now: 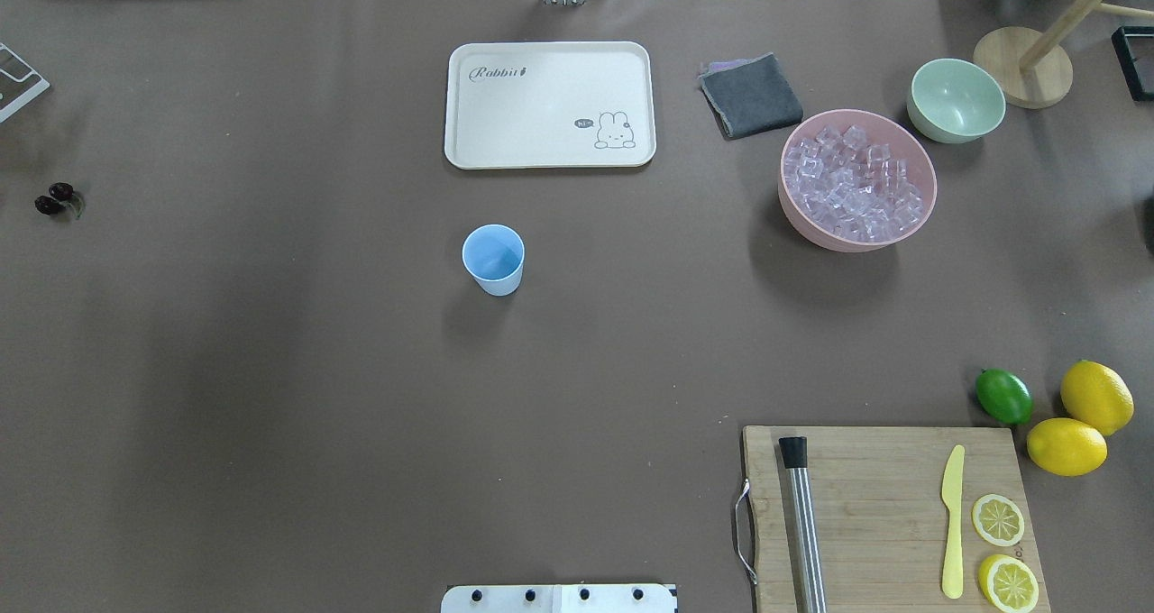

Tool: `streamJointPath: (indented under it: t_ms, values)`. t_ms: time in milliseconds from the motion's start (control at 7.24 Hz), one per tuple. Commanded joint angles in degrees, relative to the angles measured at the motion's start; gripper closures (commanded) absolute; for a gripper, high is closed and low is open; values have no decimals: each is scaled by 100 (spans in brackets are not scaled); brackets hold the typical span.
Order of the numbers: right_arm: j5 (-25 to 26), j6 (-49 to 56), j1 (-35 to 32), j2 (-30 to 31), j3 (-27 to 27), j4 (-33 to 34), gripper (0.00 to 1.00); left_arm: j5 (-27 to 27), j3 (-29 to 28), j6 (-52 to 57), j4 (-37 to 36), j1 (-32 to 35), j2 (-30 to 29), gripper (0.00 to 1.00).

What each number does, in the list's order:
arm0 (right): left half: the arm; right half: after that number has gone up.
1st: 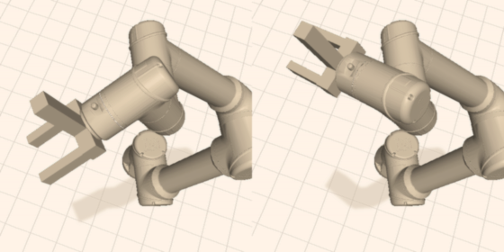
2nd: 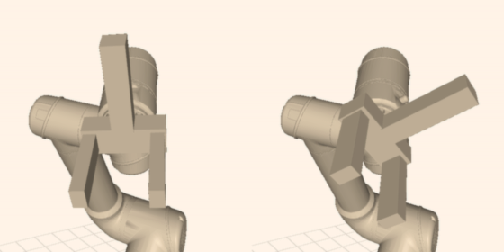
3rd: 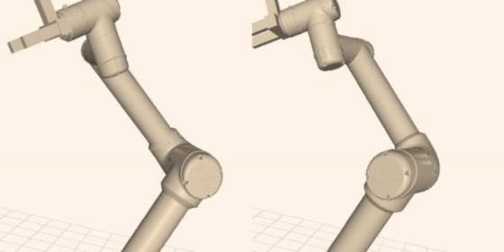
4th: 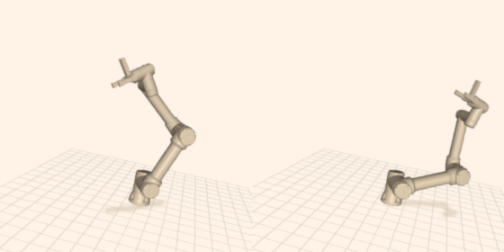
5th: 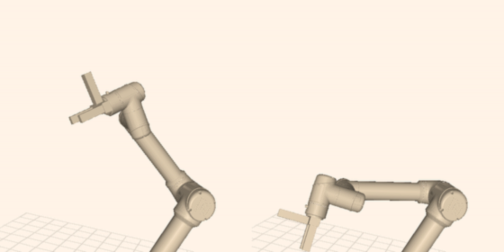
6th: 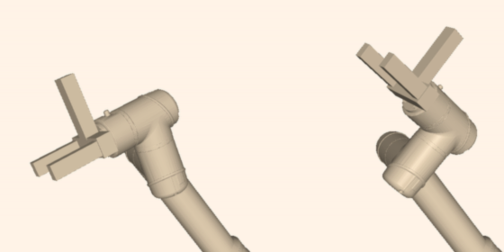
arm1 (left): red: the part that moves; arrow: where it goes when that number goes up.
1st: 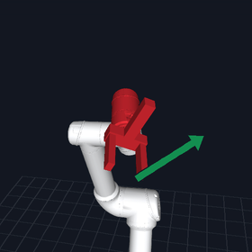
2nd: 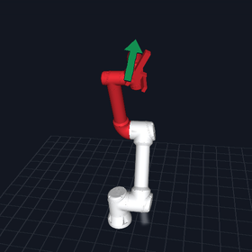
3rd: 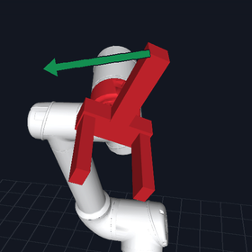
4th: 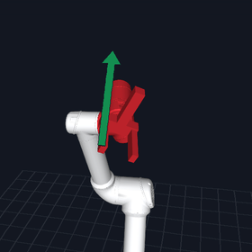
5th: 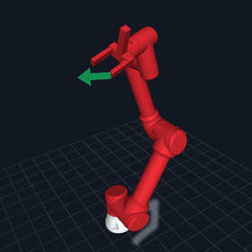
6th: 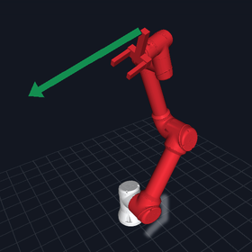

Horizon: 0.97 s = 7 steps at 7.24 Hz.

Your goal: Put ice and cherries in cup

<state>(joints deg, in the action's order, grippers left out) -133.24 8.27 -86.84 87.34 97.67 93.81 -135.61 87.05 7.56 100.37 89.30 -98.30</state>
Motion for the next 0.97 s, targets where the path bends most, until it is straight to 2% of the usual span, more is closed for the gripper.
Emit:
streamJointPath:
  t_ms: [0, 414, 690, 828]
  values:
    - [0, -9, 0, -7, 24, -3, 1, 0, 14, 0, 0, 0, 30, 2]
    - [0, -9, -8, 11, 33, -3, 1, 9, 40, -9, -122, 61, -13, 2]
    - [0, -9, 0, 2, 33, -3, 1, 17, 146, 61, -762, 141, -171, 2]
    - [-9, -18, 0, -33, 33, -3, 1, 9, 155, 62, -739, 141, -102, 2]
